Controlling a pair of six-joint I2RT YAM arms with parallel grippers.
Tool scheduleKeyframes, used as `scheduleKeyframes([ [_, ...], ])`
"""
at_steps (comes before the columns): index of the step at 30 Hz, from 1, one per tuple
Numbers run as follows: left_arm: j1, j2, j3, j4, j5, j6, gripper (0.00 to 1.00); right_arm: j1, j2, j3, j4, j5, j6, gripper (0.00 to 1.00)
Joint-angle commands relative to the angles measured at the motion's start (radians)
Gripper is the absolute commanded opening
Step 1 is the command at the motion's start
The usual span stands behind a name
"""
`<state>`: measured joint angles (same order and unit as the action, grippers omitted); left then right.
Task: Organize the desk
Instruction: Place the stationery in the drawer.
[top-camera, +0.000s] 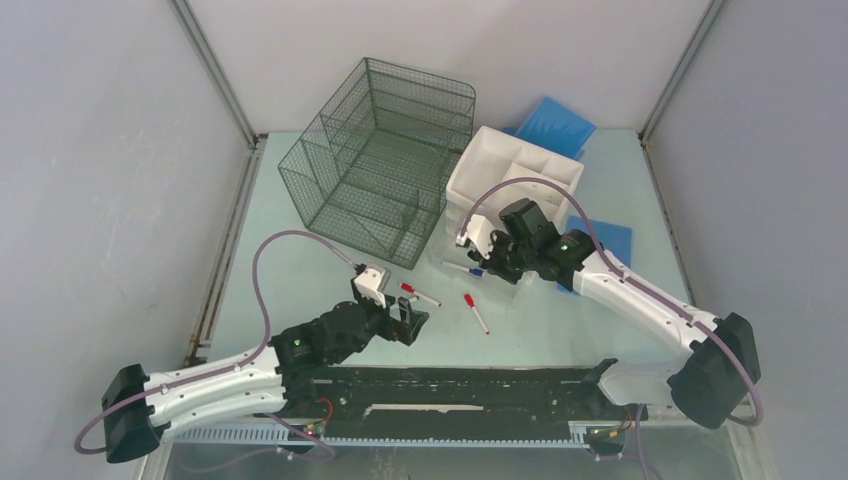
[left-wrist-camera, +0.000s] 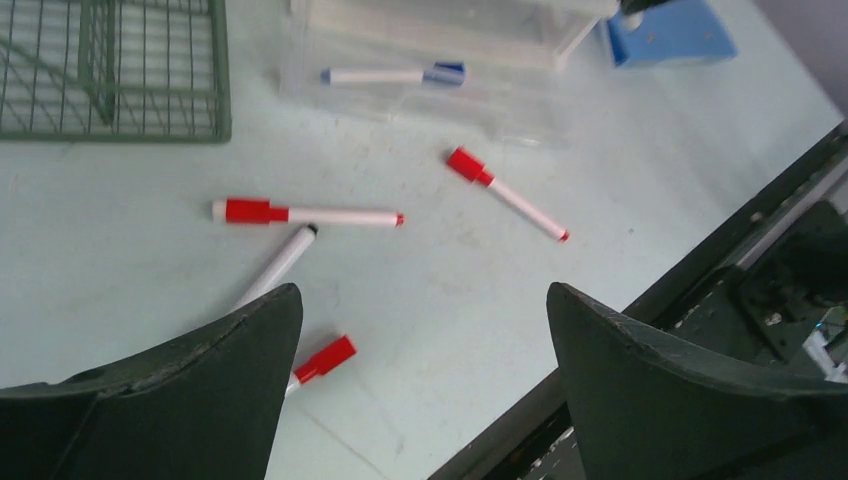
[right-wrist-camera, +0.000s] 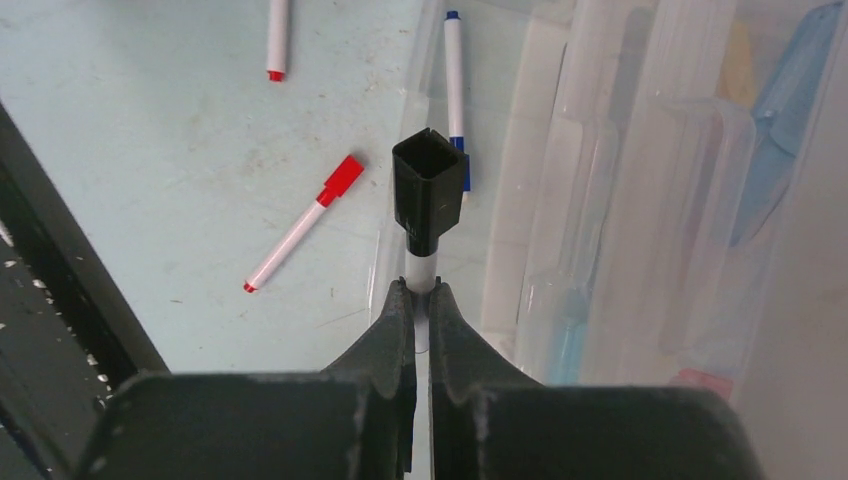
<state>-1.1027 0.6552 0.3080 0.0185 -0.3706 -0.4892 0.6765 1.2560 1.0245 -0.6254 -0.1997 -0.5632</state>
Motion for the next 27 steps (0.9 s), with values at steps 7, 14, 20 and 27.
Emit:
scheduleKeyframes([
  [7, 0.006, 0.020, 0.024, -0.153, 0.002, -0.063, 1.00, 0.048, 0.068, 0.043, 0.011, 0.163, -0.019, 0.09],
  [14, 0.007, 0.024, 0.014, -0.161, 0.012, -0.100, 1.00, 0.049, 0.079, 0.042, 0.021, 0.190, -0.006, 0.23],
  [20, 0.008, 0.048, 0.024, -0.181, 0.029, -0.112, 1.00, 0.049, 0.074, 0.042, 0.021, 0.181, 0.000, 0.42],
  [27, 0.035, 0.101, 0.035, -0.214, 0.082, -0.142, 1.00, 0.044, 0.032, 0.045, -0.017, 0.034, -0.018, 0.51],
])
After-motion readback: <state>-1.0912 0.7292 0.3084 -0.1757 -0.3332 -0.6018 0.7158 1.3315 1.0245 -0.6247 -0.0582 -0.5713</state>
